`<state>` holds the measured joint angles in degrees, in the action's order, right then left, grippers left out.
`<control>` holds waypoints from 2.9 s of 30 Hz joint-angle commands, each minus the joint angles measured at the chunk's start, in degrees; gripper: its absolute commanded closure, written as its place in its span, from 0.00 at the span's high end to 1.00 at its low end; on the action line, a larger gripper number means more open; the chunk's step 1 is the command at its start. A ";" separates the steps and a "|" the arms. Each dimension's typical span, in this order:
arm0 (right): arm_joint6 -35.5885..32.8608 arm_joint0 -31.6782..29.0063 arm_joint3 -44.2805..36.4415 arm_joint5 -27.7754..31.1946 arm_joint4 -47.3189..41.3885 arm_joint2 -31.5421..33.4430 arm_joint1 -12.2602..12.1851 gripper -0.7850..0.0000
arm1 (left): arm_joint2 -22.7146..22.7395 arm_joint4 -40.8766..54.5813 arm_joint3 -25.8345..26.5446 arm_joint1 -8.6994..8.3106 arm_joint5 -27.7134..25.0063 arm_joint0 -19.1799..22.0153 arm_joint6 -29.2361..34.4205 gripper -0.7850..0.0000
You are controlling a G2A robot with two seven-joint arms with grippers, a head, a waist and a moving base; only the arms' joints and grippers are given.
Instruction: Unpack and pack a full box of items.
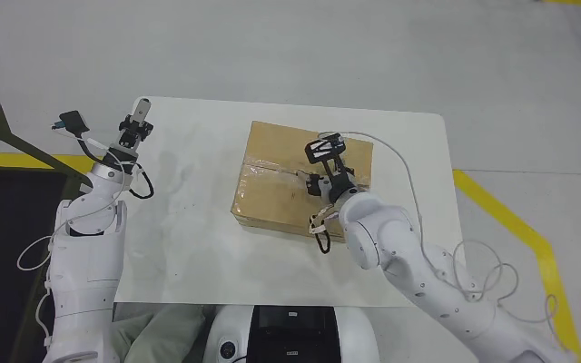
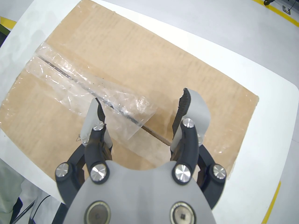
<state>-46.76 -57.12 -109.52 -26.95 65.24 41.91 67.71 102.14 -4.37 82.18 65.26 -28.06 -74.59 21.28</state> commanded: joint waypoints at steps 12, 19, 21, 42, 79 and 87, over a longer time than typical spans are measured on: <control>-0.57 -5.34 -1.78 -6.55 4.75 3.86 0.71 0.93 | 0.00 0.00 0.00 0.00 0.00 0.00 0.00 1.00; -0.06 -10.31 -4.70 -8.34 5.32 7.83 0.52 0.93 | 0.00 0.00 0.00 0.00 0.00 0.00 0.00 1.00; 0.31 -11.90 -5.54 -8.91 5.57 9.04 0.44 0.94 | 0.00 0.00 0.00 0.00 0.00 0.00 0.00 1.00; 4.99 -24.52 -13.12 -14.20 6.05 22.57 0.32 0.98 | 0.00 0.00 0.00 0.00 0.00 0.00 0.00 1.00; 3.90 -8.01 -0.89 12.81 -49.30 23.48 4.55 0.00 | 0.00 0.00 0.00 0.00 0.00 0.00 0.00 1.00; -1.61 -0.25 5.95 9.12 -58.48 18.10 5.96 0.00 | 0.00 0.00 0.00 0.00 0.00 0.00 0.00 1.00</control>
<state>-47.98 -58.30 -104.34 -17.46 8.11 60.79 73.46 102.14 -4.37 82.18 65.26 -28.06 -74.59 21.28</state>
